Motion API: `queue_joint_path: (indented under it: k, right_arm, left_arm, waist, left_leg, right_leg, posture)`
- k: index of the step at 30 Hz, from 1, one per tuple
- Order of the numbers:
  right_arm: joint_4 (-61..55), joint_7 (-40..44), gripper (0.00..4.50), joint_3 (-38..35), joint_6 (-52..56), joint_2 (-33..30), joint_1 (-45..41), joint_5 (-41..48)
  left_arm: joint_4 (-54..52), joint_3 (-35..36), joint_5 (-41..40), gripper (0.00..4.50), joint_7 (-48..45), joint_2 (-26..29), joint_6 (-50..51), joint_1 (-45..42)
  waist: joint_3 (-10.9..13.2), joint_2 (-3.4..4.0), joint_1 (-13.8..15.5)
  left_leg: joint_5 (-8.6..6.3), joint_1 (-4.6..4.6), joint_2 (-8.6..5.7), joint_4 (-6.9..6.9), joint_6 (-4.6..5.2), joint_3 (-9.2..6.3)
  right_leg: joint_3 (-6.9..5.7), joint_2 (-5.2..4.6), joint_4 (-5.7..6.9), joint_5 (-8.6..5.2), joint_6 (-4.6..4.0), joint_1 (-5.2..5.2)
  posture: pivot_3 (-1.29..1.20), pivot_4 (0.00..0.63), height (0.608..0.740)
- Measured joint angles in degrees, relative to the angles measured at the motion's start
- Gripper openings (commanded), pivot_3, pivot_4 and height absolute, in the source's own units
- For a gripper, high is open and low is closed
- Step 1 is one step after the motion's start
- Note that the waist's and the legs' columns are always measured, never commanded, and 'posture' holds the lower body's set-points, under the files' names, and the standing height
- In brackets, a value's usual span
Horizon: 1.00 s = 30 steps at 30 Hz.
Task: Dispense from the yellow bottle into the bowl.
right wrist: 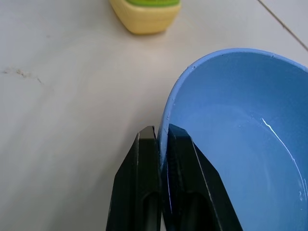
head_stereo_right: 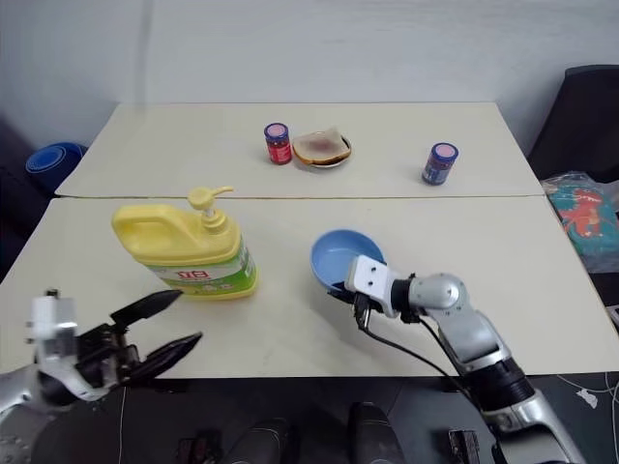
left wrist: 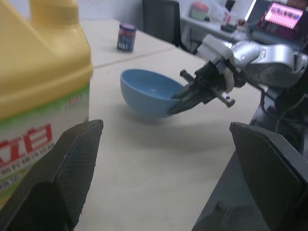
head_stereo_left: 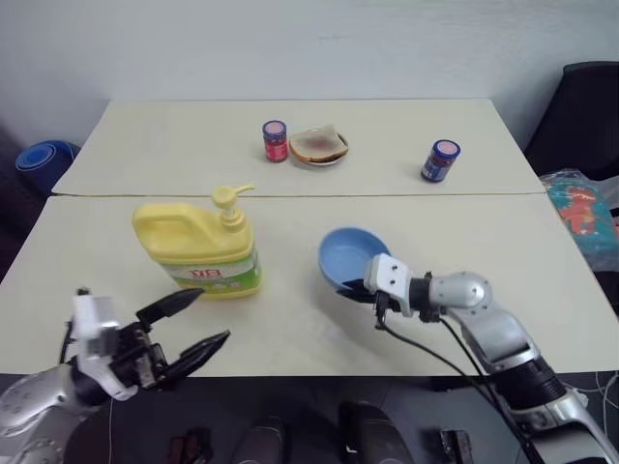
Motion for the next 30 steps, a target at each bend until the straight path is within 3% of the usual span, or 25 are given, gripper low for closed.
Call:
queue_joint_path:
  k: [1,4,7,11,16,23,30]
  right_arm:
    - [-0.9,1.6,0.03,0.0,0.9,-0.7,-2.2,0.5]
    - [-1.6,5.8,0.00,0.1,2.6,-2.6,-9.1,1.1]
    - [-1.5,10.2,0.00,0.7,3.4,-3.6,-14.9,1.6]
    - [-1.0,14.9,0.00,2.5,4.6,-2.7,-20.9,2.4]
    - [3.8,17.3,0.00,5.1,5.5,1.2,-27.2,2.5]
    - [15.5,16.7,0.00,6.9,5.3,7.3,-36.4,0.0]
    - [21.3,16.3,0.00,6.9,5.3,11.1,-41.5,-1.4]
  left_arm:
    - [-1.5,2.6,-4.7,4.50,1.7,0.8,1.4,0.4]
    - [-3.6,8.1,-15.5,3.89,7.3,4.7,3.4,-2.8]
    - [-2.8,9.8,-20.8,2.98,14.2,8.5,3.6,-13.1]
    - [3.5,7.0,-19.1,1.68,20.9,13.4,3.8,-27.3]
    - [10.9,-6.7,-10.1,0.11,21.8,15.6,6.8,-43.2]
    - [15.9,-16.0,-1.7,0.02,19.4,14.5,10.6,-50.3]
    - [17.0,-16.6,1.6,0.02,19.0,13.1,13.5,-51.4]
  waist:
    - [0.0,-0.01,0.0]
    - [0.1,-0.01,0.3]
    - [0.1,-0.01,0.8]
    - [0.1,-0.02,0.4]
    - [0.1,-0.09,-0.3]
    - [0.1,-0.09,-1.9]
    - [0.1,-0.09,-2.4]
  left_leg:
    - [0.00,-0.01,0.00,0.05,-0.01,0.00]
    - [0.00,-0.02,-0.01,0.18,-0.01,-0.03]
    - [-0.02,-0.06,-0.03,0.30,-0.02,-0.06]
    - [-0.02,-0.23,-0.08,0.32,-0.03,-0.05]
    - [-0.02,-0.52,-0.12,0.51,-0.03,-0.05]
    - [0.04,-1.06,-0.15,0.60,-0.13,-0.05]
    - [0.05,-1.05,-0.18,0.69,-0.16,-0.06]
  right_leg:
    - [0.00,0.00,0.01,0.00,0.00,0.00]
    - [-0.04,-0.02,0.05,0.00,0.00,0.04]
    - [-0.07,-0.01,0.09,0.00,-0.01,0.04]
    - [-0.05,0.01,0.11,0.00,-0.01,-0.14]
    - [-0.10,0.01,0.36,0.02,0.03,-0.40]
    - [-0.15,0.02,0.66,0.03,0.05,-1.20]
    - [-0.15,-0.02,0.87,0.03,0.05,-1.25]
  posture:
    - [0.00,0.150,0.740]
    - [0.00,0.150,0.740]
    - [0.00,0.150,0.740]
    - [0.00,0.150,0.740]
    - [0.00,0.150,0.740]
    - [0.00,0.150,0.740]
    - [0.00,0.150,0.740]
